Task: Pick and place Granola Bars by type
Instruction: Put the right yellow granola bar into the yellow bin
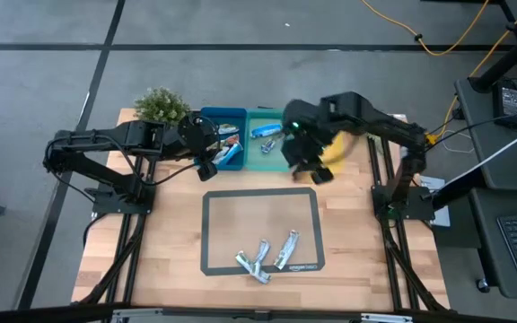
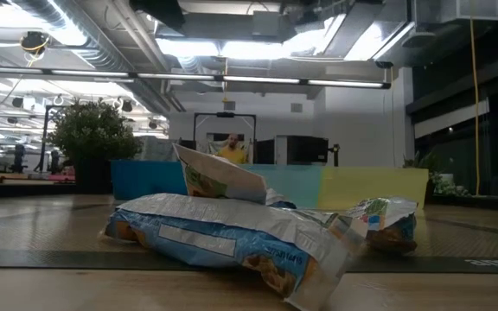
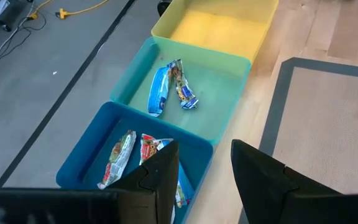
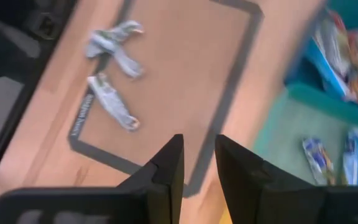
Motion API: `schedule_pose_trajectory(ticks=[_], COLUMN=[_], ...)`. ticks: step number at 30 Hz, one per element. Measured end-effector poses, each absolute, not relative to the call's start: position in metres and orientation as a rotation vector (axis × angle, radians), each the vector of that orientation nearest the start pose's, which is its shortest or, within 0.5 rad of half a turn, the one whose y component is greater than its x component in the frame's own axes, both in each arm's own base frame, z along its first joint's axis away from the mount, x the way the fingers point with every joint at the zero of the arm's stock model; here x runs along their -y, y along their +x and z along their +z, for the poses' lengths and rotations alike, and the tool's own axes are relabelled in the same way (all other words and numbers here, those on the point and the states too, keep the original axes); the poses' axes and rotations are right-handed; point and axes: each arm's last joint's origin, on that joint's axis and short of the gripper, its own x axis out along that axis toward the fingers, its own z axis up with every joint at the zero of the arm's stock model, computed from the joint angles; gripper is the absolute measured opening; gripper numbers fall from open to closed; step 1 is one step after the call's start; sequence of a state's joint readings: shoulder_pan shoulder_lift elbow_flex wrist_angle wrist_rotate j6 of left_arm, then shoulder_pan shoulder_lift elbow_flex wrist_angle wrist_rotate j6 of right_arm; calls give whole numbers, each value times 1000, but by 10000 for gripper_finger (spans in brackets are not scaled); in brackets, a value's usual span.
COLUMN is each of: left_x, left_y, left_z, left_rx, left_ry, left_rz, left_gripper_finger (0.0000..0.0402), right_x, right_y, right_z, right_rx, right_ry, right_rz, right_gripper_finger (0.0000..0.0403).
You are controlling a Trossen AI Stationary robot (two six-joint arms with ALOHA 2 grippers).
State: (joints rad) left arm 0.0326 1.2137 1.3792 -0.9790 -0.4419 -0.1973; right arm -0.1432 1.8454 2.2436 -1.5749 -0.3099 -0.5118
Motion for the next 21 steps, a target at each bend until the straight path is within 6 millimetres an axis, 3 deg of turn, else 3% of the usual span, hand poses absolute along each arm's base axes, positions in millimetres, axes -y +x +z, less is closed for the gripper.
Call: schedule_pose_trajectory(ticks=[4,9,16,21], left_x=[-20,-20,-20,-20], left_y=[224,224,224,224], left_z=[382,382,382,382], left_rx=[-754,-753,-753,-753], left_ry=[-16,-16,-16,-15], left_rz=[524,524,524,524], left_gripper_finger=[139,139,139,139], right_x=[11,-19,-55,-67], right_y=[313,300,297,303], right_z=[430,427,390,357], right_rx=[-1040,-1059,-1172,-1192], right_ry=[-237,-276,-309,-297], right_rz=[495,579,618,622], right_gripper_finger=[94,94,94,94])
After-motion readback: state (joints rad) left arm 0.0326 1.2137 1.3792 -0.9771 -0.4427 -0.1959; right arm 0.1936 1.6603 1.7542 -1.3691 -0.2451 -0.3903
